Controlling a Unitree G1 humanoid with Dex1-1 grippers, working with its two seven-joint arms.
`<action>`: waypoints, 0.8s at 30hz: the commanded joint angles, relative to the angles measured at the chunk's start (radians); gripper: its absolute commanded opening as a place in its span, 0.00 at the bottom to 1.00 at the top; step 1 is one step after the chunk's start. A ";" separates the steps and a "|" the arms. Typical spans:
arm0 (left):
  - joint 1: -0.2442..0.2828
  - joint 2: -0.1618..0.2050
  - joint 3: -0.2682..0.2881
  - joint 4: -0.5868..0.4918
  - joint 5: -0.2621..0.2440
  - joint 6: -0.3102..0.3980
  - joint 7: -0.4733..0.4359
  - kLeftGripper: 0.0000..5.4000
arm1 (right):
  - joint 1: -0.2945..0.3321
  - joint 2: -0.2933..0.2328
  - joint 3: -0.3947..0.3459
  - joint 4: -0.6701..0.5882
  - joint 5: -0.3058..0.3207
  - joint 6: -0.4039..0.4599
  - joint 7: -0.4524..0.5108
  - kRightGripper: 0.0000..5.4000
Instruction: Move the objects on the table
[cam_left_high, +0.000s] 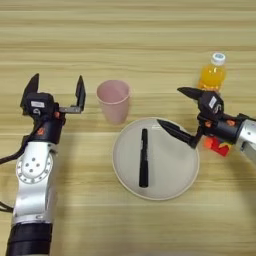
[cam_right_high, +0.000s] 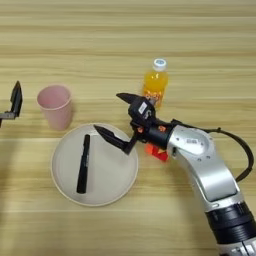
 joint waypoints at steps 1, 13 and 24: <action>0.028 -0.005 -0.009 -0.041 0.017 0.040 0.016 1.00 | -0.009 -0.049 0.014 -0.002 0.000 0.056 0.056 1.00; 0.129 -0.034 -0.037 -0.222 0.027 0.149 0.041 1.00 | 0.031 -0.189 0.062 -0.039 0.004 0.174 0.231 1.00; 0.147 -0.040 -0.040 -0.249 0.031 0.176 0.048 1.00 | -0.001 -0.135 0.176 -0.027 -0.030 0.179 0.249 1.00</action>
